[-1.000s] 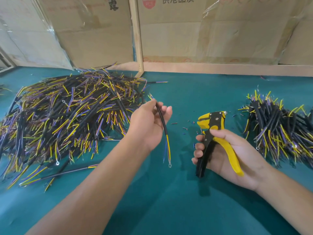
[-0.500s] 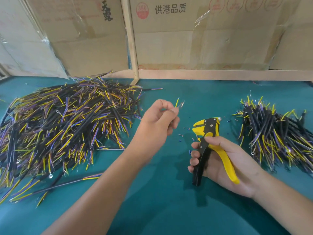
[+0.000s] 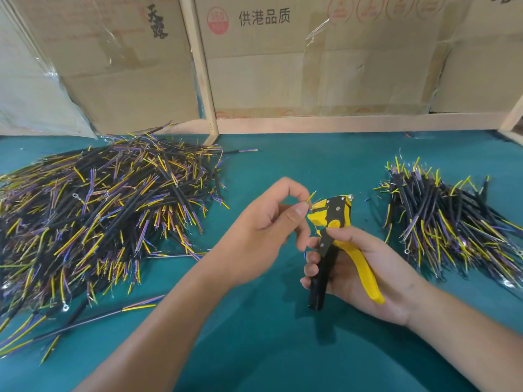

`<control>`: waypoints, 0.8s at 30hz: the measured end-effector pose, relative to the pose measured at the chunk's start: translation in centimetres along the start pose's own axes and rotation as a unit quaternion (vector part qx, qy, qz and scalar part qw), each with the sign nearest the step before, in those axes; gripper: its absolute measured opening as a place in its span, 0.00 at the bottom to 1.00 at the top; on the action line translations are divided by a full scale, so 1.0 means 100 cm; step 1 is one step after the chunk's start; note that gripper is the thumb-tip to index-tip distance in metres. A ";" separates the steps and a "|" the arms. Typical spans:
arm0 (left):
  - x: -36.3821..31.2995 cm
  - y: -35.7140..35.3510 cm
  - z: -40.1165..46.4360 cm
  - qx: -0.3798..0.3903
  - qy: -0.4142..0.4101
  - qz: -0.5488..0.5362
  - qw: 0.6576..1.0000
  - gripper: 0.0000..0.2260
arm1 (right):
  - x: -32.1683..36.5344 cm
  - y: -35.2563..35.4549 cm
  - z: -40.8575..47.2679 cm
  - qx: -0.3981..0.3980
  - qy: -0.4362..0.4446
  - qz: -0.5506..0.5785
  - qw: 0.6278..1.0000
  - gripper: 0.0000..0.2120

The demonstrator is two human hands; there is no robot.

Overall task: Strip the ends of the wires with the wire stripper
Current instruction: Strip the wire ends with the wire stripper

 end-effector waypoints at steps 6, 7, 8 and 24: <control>0.004 -0.004 -0.003 0.013 0.043 -0.024 0.999 0.06 | 0.001 -0.003 -0.001 0.010 0.007 -0.015 1.000 0.13; 0.004 -0.004 -0.003 0.012 0.047 -0.029 0.998 0.06 | 0.001 -0.002 -0.001 0.008 0.007 -0.015 1.000 0.13; 0.003 -0.004 -0.003 0.013 0.049 -0.033 0.998 0.07 | 0.001 -0.002 -0.001 0.009 0.007 -0.016 1.000 0.13; 0.008 0.021 0.003 -0.157 0.011 0.119 0.980 0.07 | -0.003 0.005 0.011 0.023 0.003 0.002 1.000 0.20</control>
Point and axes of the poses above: each hand's wrist, its own z-axis towards the middle knuckle, its own y-axis out of the back of the hand, x = y × z, the point moved 8 cm from there along z, towards the middle knuckle, and after that the axes turned 13 degrees about -x, right-handed, at the moved point
